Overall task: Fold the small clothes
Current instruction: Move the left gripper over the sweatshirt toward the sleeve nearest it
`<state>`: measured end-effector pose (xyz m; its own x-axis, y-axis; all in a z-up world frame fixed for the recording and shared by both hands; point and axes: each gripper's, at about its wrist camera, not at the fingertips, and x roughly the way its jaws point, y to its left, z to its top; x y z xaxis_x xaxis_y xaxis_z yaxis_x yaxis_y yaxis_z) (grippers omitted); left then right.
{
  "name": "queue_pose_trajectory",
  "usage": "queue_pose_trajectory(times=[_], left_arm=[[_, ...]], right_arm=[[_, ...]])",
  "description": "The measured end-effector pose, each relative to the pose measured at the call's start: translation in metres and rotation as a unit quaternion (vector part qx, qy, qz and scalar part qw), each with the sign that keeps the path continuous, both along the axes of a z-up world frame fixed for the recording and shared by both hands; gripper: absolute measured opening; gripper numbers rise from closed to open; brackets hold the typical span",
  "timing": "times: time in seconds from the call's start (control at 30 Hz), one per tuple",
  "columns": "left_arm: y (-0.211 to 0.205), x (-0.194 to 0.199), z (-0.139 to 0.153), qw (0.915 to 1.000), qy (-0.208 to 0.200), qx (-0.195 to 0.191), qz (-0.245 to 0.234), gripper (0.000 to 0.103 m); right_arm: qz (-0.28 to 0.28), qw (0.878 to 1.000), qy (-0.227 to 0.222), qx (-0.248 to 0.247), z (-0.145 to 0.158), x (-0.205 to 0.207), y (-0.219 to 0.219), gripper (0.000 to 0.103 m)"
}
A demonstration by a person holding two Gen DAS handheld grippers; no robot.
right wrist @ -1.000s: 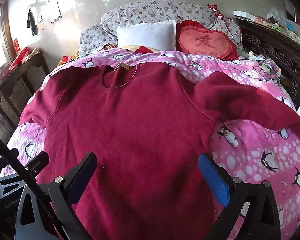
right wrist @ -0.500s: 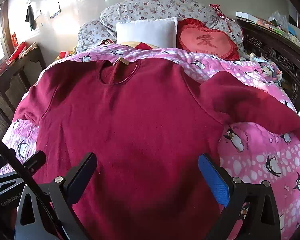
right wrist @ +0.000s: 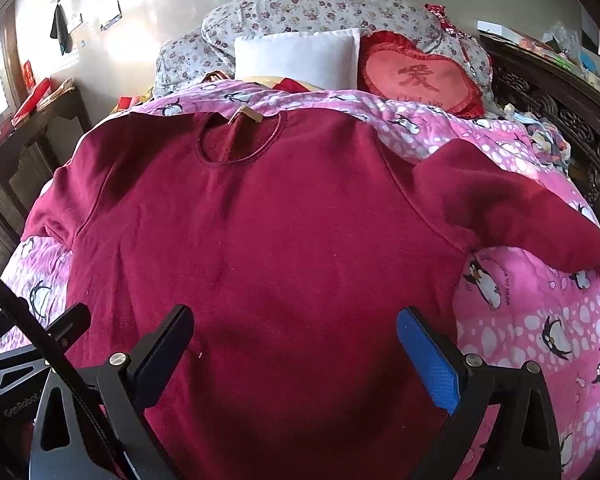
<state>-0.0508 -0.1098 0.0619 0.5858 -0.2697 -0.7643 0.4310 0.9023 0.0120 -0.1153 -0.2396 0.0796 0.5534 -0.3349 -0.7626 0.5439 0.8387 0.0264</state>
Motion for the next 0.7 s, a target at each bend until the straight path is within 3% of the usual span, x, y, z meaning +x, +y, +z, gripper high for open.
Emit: queue_pose_trajectory(times=[0.33, 0.7], left_arm=[[0.005, 0.011, -0.001, 1.0000, 0.008, -0.003, 0.003, 0.103], [0.035, 0.040, 0.002, 0.9988, 0.021, -0.018, 0.041, 0.103]], right_arm=[[0.004, 1.000, 0.007, -0.007, 0.000, 0.013, 0.001, 0.103], [0.024, 0.999, 0.020, -0.021, -0.007, 0.041, 0.009, 0.103]])
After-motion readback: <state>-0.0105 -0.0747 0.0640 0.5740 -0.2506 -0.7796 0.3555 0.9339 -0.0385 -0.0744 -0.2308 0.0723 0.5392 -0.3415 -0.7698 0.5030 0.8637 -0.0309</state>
